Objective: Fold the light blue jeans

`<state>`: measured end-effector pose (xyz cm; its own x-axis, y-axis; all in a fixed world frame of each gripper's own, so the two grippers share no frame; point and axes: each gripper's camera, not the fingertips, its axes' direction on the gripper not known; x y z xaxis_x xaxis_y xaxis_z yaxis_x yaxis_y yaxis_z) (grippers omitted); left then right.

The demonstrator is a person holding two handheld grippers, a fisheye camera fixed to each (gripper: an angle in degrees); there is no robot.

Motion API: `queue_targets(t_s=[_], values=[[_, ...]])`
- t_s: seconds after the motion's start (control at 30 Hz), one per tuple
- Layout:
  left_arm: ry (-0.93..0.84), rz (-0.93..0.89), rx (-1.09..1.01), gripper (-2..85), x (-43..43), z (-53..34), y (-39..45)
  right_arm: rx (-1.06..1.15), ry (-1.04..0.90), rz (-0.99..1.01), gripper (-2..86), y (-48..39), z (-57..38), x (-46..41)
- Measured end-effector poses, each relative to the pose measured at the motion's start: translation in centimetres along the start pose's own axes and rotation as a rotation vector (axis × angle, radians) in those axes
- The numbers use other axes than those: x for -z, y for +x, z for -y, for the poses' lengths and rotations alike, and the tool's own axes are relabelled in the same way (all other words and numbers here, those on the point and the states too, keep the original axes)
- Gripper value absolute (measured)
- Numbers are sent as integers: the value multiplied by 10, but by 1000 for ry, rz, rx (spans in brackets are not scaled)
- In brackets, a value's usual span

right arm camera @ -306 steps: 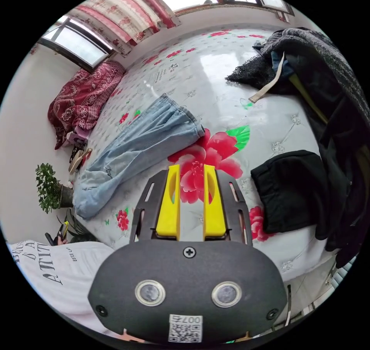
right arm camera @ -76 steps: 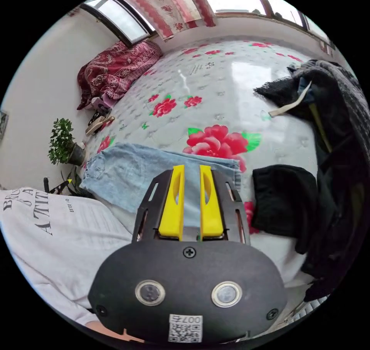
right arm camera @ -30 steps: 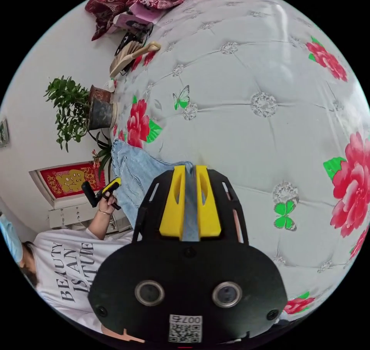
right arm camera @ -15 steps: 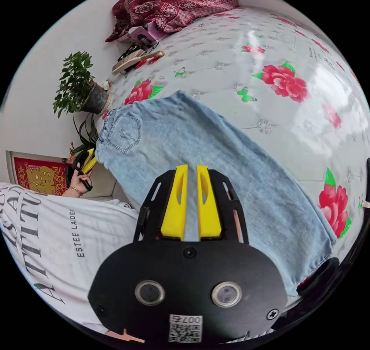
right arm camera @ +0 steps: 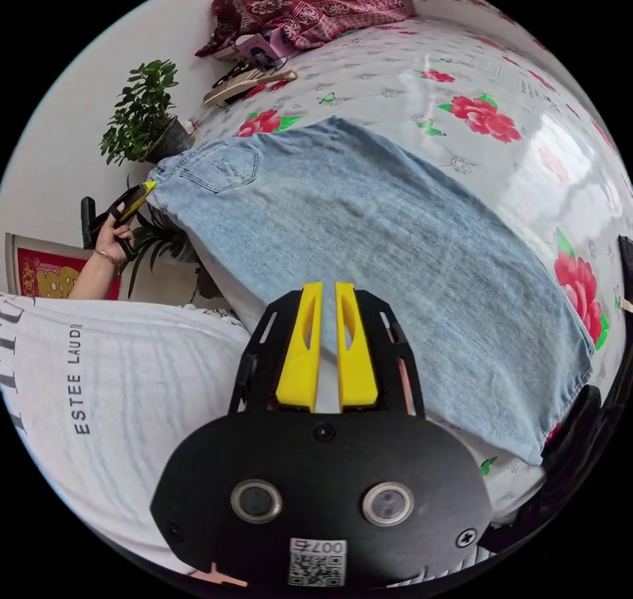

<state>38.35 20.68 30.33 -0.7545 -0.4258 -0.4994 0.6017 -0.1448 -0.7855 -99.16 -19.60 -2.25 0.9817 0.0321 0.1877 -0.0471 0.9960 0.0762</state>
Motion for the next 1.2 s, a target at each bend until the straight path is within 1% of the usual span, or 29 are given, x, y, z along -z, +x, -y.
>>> queue_targets(t_s=[0.07, 0.1, 0.13, 0.17, 0.23, 0.37, 0.47, 0.5, 0.53, 0.57, 0.6, 0.67, 0.7, 0.77, 0.8, 0.83, 0.87, 0.9, 0.93, 0.97, 1.03, 1.07, 1.13, 1.17, 1.2], values=[[-48, 75, 51, 61, -21, -11, -18, -20, -23, -3, 15, 3, -11, -7], [-126, 86, 159, 78, -40, -22, -40, -42, -35, -13, 16, 5, -20, -10], [-194, 51, 271, 90, -52, -35, -60, -67, -34, -17, 17, 7, -31, -10], [-171, 8, 310, 95, -51, -41, -66, -79, -28, -17, 18, 8, -37, -8], [-50, -101, 411, 116, -36, -59, -79, -131, 8, -19, 17, 14, -62, 0], [-32, -127, 452, 140, -25, -65, -85, -253, 71, 11, 15, 33, -100, 11], [54, -211, 545, 163, -18, -65, -100, -368, 158, 73, 14, 50, -135, 18], [56, -236, 557, 168, -22, -62, -104, -400, 193, 94, 13, 55, -148, 20], [22, -219, 552, 169, -30, -58, -105, -424, 219, 111, 13, 60, -159, 21], [-7, -207, 545, 166, -36, -56, -105, -433, 229, 118, 12, 62, -164, 22], [-16, -152, 541, 159, -40, -53, -103, -445, 248, 128, 12, 64, -173, 22], [-12, -190, 517, 155, -48, -47, -97, -448, 269, 138, 13, 66, -183, 23], [-15, -238, 523, 149, -56, -43, -93, -444, 277, 140, 13, 67, -188, 23], [-19, -217, 536, 125, -63, -38, -84, -435, 287, 140, 13, 67, -195, 24], [-35, -170, 541, 106, -67, -37, -80, -428, 292, 145, 12, 68, -198, 24], [-32, -174, 558, 91, -72, -39, -81, -425, 295, 149, 12, 69, -201, 23], [-25, -201, 589, 86, -73, -41, -83, -423, 296, 150, 12, 70, -203, 23], [8, -276, 651, 77, -73, -47, -85, -420, 300, 153, 12, 71, -206, 24], [53, -315, 647, 71, -69, -48, -76, -416, 310, 153, 12, 72, -211, 26], [72, -317, 615, 68, -64, -46, -67, -415, 316, 150, 12, 73, -213, 27], [108, -283, 370, 67, -42, -26, -5, -416, 342, 131, 14, 76, -226, 33], [112, -267, 294, 68, -36, -20, 15, -417, 350, 127, 14, 77, -229, 35], [105, -231, -7, 70, -22, -3, 106, -431, 385, 116, 16, 85, -244, 42], [94, -228, -83, 71, -21, -1, 129, -439, 396, 116, 16, 88, -249, 44], [70, -217, -235, 72, -20, 0, 178, -459, 422, 117, 17, 95, -259, 48]])
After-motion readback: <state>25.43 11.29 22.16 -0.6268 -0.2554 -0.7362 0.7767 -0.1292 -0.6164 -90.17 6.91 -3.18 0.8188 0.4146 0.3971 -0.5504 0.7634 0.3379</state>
